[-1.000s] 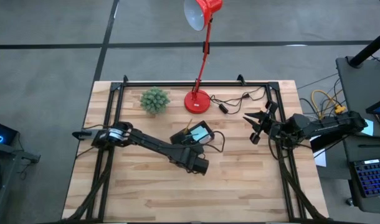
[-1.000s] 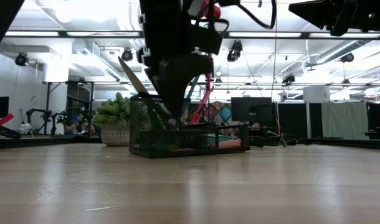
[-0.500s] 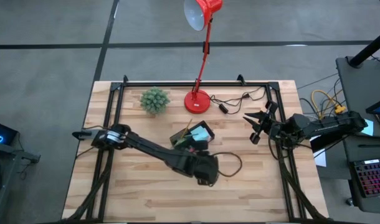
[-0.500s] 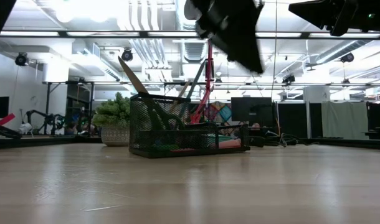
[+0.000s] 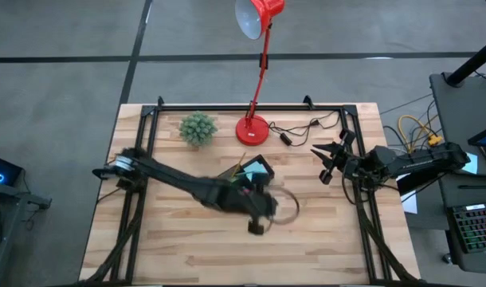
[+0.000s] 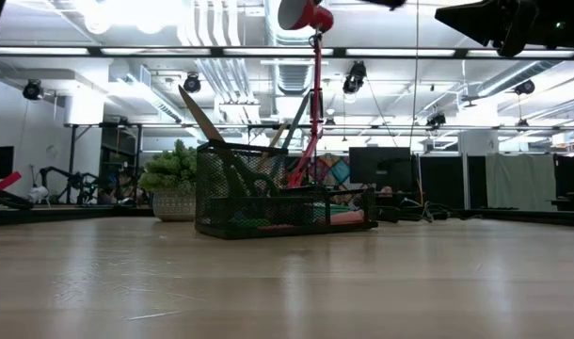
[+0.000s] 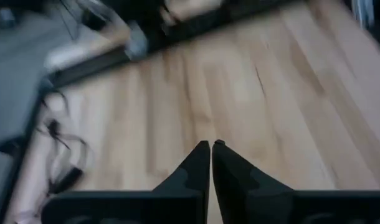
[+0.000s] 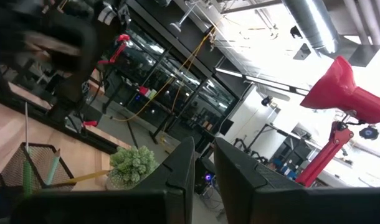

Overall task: Pick and place office supplies into organizer
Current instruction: Return to Home Position

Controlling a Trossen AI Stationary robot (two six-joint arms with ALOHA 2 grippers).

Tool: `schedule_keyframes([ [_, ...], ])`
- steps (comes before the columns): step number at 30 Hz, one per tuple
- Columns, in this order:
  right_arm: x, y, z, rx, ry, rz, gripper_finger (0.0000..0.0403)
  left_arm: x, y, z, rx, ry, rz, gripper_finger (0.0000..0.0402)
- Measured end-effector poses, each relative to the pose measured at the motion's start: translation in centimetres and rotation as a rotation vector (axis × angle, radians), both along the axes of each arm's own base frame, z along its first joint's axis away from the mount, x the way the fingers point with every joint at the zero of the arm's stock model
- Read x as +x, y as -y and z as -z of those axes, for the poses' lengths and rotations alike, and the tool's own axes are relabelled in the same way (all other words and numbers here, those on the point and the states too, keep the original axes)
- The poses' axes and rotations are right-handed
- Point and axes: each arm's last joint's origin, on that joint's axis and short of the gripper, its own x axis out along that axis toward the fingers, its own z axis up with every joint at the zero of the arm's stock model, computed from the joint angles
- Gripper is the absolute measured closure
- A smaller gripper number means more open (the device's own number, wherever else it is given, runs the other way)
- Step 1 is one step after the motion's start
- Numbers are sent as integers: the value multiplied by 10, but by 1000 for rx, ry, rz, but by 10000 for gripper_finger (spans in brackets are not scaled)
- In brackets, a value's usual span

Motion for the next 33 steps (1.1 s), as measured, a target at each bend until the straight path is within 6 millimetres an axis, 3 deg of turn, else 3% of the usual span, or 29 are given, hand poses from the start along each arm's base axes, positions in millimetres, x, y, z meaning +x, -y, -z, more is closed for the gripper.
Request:
schedule_keyframes([
  [4,0,0,0,15,5,-5,351,-19,-21,-5,-16,185,48,400],
  [7,0,0,0,15,1,-5,351,-45,-32,15,-40,285,82,401],
  [21,1,0,2,12,-17,-5,351,-236,-89,91,-118,638,10,401],
  [26,1,0,2,12,-17,-5,351,-272,-99,111,-144,743,11,402],
  [33,0,0,1,13,-8,-6,351,-292,-104,132,-89,717,18,402],
])
